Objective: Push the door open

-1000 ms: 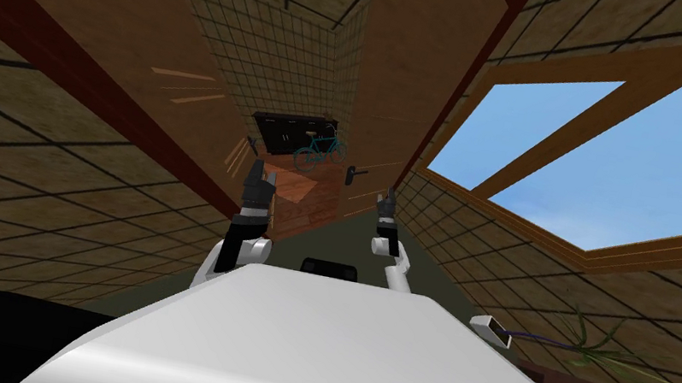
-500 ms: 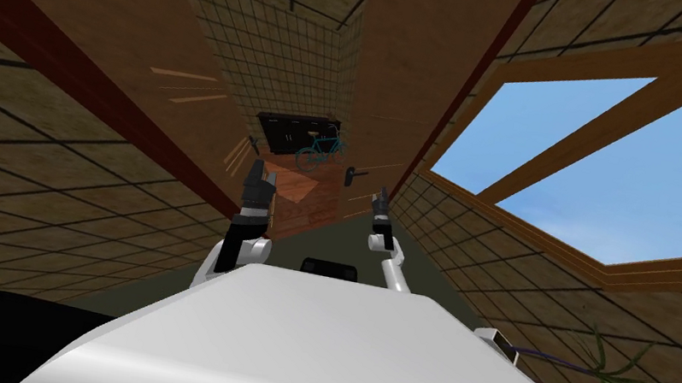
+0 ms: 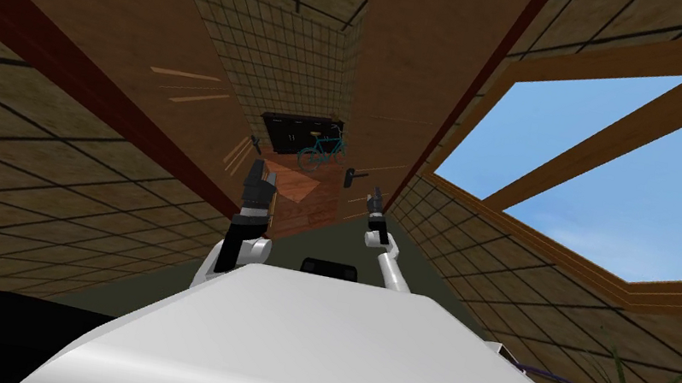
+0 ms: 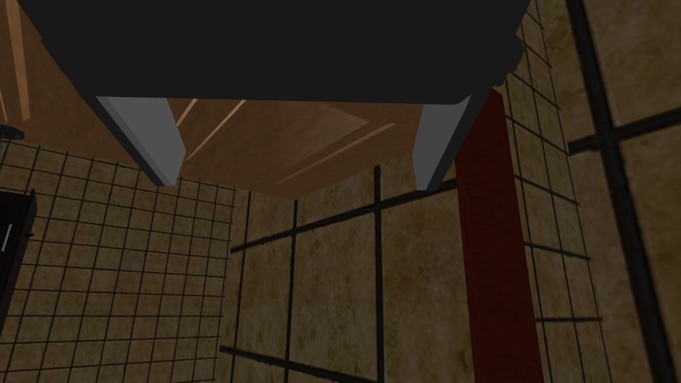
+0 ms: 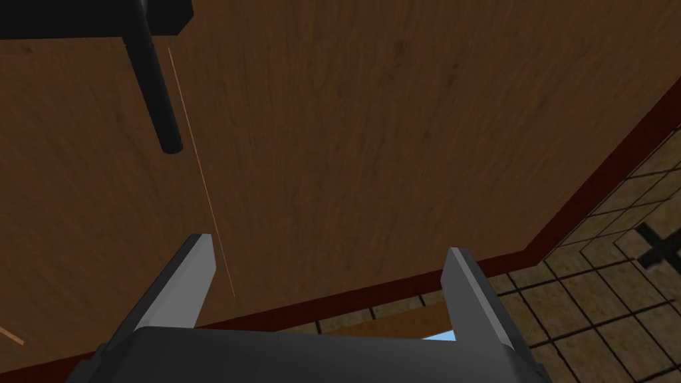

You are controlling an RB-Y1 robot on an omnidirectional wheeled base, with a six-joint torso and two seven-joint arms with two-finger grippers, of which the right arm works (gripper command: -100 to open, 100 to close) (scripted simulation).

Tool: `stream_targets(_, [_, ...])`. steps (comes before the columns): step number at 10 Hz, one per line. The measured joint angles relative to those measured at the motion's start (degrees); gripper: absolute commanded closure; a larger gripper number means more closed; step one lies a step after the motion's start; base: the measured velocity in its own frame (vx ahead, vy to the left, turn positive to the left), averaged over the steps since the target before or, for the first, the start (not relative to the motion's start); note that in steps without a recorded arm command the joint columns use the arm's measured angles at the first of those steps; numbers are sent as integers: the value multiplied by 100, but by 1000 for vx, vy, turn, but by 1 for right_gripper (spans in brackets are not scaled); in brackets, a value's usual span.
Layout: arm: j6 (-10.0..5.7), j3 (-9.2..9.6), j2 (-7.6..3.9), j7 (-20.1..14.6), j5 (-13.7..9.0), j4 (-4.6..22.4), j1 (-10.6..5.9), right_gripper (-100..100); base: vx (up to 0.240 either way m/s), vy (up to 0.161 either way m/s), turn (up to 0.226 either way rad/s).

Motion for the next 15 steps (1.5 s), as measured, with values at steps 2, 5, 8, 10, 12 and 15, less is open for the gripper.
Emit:
stream_targets(2, [31,32,7,-1,-11,252,-172,-100,33,-59,54])
stream_targets(5, [-4,84,27,4,-26,740,-456,-100,34,-68,75])
stream_targets(8, [44,152,24,-14,-48,1199,-763,-100,40,-75,46])
stream_targets(10, [74,175,92,31,-49,1459,-926,-100,34,-67,53])
stream_targets(12, [110,219,85,20,-56,1622,-1025,-100,34,-52,49])
stream_targets(15, [74,248,106,14,-72,2037,-1279,-100,28,-58,49])
